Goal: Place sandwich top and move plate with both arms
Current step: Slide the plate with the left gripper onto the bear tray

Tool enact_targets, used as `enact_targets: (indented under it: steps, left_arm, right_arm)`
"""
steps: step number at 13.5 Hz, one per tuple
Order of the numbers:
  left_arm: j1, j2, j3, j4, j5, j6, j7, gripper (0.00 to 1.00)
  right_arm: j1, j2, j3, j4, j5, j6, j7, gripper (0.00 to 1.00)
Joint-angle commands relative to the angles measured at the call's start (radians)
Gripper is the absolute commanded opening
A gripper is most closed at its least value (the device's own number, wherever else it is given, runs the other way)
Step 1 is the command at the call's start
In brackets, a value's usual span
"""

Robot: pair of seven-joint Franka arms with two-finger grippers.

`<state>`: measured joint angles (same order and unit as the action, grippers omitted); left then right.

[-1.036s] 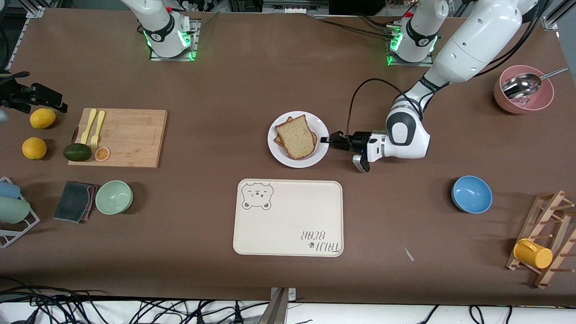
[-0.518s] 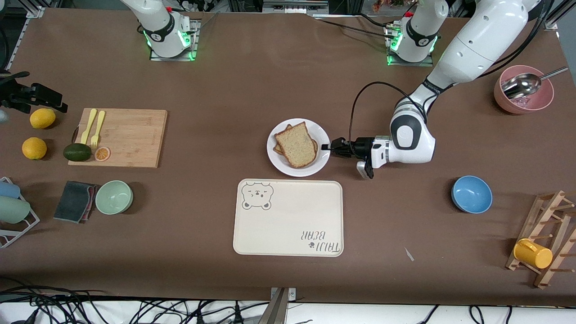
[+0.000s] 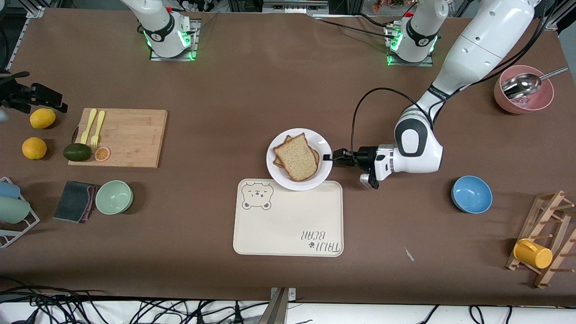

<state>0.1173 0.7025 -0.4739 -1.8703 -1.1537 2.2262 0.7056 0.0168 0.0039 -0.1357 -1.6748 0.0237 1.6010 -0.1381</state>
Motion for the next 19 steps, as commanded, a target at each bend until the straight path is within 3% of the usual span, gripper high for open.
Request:
enact_targets:
  steps: [1,19]
  left_arm:
    - [-0.014,0.049,-0.002,0.101,0.025,-0.037,-0.081,0.0]
    - [-0.062,0.282,0.014,0.465,0.117,-0.031,-0.23,0.0]
  right_arm:
    - [-0.005,-0.016,0.004,-0.003,-0.01,-0.012,-0.001,1.0]
    - [-0.005,-0.016,0.004,-0.003,-0.01,-0.012,-0.001,1.0]
